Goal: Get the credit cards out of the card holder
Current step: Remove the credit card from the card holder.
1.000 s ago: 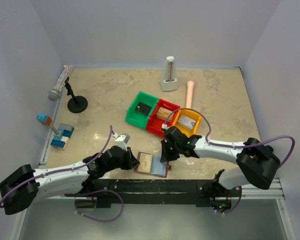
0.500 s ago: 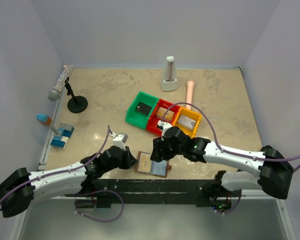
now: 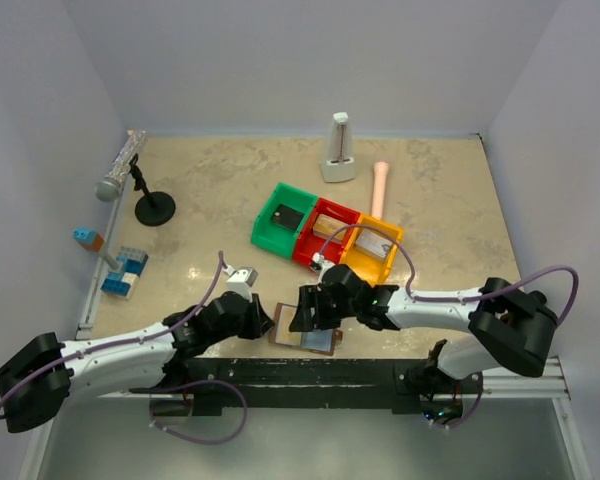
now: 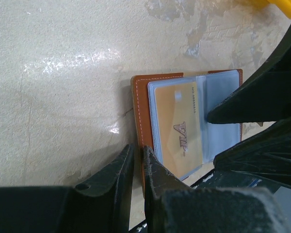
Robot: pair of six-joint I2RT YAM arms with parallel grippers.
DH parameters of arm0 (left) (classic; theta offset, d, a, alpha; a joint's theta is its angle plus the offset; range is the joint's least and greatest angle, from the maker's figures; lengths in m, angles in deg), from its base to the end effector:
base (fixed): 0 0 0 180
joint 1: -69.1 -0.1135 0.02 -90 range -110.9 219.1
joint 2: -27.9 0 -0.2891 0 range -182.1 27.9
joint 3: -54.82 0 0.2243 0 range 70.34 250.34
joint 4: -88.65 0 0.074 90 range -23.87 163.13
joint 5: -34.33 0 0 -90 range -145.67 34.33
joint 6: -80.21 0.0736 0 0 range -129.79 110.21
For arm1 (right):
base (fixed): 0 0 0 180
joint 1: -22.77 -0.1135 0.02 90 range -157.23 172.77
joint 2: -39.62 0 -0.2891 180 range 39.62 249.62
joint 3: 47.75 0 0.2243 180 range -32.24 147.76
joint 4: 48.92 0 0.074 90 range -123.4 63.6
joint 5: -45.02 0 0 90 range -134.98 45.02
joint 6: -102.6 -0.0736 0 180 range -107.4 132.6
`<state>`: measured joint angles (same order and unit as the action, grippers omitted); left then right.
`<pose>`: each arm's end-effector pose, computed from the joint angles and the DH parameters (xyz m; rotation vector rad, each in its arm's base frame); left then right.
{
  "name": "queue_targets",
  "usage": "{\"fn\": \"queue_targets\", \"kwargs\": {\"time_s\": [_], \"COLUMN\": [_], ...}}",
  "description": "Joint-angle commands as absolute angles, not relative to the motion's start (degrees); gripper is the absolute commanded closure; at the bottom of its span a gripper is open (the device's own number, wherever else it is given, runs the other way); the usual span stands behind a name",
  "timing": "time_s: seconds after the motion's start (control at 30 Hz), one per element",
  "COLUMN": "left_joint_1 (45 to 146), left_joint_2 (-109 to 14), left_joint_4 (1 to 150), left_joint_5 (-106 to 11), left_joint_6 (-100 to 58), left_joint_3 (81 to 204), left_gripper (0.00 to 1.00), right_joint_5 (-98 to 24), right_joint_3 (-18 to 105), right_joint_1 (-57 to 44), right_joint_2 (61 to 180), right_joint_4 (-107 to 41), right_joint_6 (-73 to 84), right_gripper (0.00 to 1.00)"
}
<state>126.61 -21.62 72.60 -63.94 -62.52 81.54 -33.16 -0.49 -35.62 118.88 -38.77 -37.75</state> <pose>0.0914 -0.1237 0.1544 0.0170 2.3900 -0.8390 0.1259 0.2333 0.1807 -0.3014 2.5851 1.0943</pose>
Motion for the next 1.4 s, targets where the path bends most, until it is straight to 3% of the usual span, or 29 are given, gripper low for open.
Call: {"fn": "queue_targets", "kwargs": {"time_s": [0.0,0.33,0.67,1.37], "left_joint_1": [126.93,126.93,126.93,126.93], "left_joint_2": [-21.76,-19.48,-17.37,-27.74], "left_joint_4": [74.10,73.22,69.09,78.49], "left_joint_5": [-63.76,-64.19,-65.69,-61.56], "left_joint_6": [-61.20,-60.06,-57.87,-58.30], "left_joint_3": [83.79,83.87,86.51,85.99], "left_gripper": [0.81,0.82,0.81,0.82], "right_joint_5": [-31.27,-32.84,-33.55,-35.48], "right_joint_3": [-1.21,-3.05,-5.08,-5.60], "right_joint_1": [-35.68,-35.59,-35.59,-35.59], "right_joint_2": [120.64,122.23,121.79,120.91], "right_joint_4": [-48.07,-48.61,-48.95,-45.27], "right_joint_6": [-41.97,-43.38,-43.91,-46.37], "right_gripper": [0.39,0.48,0.47,0.44]}}
